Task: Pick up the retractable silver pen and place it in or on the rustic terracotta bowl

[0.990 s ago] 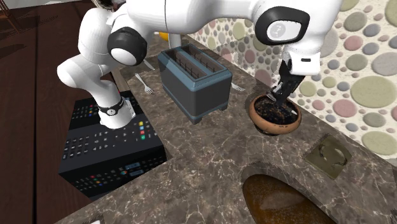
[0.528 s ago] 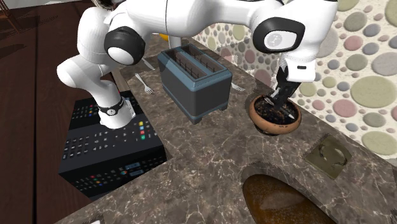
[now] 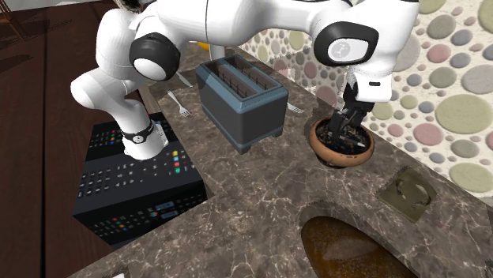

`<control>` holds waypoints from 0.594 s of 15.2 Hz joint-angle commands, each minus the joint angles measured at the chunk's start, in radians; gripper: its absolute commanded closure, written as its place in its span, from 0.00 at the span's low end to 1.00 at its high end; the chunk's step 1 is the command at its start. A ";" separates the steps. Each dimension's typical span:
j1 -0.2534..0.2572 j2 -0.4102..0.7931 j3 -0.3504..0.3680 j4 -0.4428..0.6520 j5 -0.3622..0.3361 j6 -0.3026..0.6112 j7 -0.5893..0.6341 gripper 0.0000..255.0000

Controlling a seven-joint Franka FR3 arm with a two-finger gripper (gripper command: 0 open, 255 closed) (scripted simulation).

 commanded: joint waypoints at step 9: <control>0.037 0.015 -0.003 0.165 0.000 -0.141 -0.017 0.00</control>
